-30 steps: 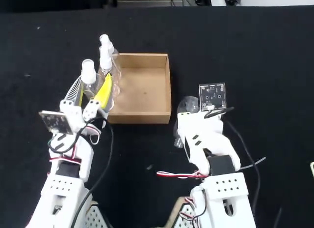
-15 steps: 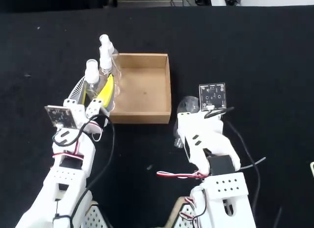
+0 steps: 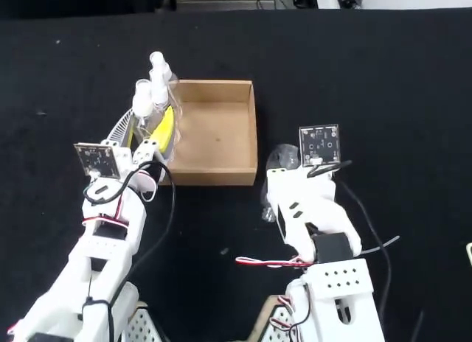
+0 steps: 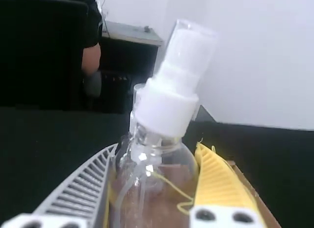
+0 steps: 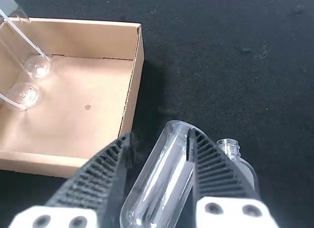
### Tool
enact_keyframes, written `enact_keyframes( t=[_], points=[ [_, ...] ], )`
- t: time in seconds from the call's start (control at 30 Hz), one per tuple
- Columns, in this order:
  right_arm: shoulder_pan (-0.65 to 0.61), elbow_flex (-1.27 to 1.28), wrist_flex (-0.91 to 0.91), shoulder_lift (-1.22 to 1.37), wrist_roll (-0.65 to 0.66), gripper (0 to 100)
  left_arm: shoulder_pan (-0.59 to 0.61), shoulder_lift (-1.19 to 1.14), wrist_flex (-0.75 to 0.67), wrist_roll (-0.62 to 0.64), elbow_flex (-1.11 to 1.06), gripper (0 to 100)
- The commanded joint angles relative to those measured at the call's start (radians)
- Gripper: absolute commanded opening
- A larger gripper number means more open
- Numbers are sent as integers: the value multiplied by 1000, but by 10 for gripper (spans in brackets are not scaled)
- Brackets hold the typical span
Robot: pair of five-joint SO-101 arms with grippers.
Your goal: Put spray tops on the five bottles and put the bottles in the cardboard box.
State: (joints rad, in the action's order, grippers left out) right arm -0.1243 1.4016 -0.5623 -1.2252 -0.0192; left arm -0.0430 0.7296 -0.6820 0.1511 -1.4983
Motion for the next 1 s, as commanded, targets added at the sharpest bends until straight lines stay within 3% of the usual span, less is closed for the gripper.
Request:
enact_keyframes(
  t=[0.0,0.4,0.97],
  points=[
    [15,-31,29,-25,9,160,-7,-43,-132,-12,31,30],
    [17,-31,31,-25,11,162,-2,-233,-259,-12,50,30],
    [17,-31,31,-27,11,162,-2,-308,-259,-12,50,30]
  ],
)
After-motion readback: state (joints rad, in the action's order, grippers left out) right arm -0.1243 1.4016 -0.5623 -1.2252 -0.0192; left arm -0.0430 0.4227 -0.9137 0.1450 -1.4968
